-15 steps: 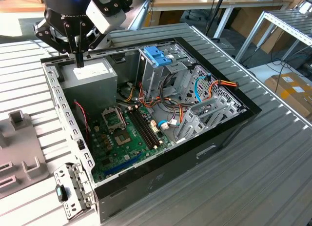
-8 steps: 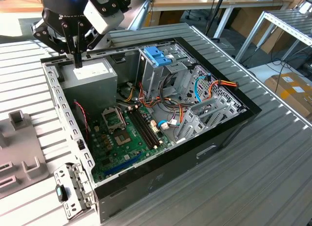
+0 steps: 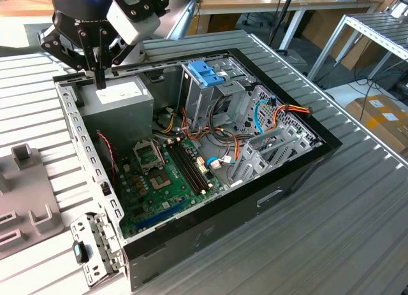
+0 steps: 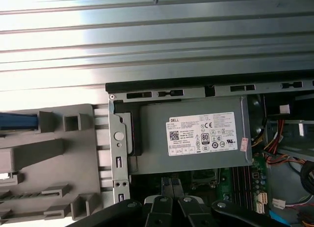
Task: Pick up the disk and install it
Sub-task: 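Reach for the disk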
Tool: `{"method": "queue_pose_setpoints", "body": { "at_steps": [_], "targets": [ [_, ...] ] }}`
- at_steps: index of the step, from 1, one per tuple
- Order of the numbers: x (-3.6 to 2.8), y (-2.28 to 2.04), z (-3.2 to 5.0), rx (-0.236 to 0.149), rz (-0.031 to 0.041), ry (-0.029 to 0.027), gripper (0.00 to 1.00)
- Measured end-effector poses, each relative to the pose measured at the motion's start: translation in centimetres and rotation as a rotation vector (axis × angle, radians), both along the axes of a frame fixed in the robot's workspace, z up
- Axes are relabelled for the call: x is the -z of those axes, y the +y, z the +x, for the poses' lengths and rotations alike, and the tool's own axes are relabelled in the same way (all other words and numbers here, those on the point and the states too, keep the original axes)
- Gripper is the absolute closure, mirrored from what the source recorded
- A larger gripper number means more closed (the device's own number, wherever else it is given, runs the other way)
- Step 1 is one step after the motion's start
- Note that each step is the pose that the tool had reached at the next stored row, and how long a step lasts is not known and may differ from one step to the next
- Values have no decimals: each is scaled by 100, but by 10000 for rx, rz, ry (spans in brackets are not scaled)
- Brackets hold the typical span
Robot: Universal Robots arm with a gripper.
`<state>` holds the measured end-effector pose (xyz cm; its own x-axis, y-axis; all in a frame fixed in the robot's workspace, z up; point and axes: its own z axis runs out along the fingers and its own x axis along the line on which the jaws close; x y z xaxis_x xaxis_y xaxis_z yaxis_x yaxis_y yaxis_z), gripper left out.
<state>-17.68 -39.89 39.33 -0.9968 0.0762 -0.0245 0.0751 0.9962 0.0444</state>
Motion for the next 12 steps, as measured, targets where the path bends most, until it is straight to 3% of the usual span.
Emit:
{"method": "queue_pose_setpoints", "body": {
  "at_steps": [12],
  "targets": [
    [0, 0, -60, 0, 0, 0, 89]
  ]
}}
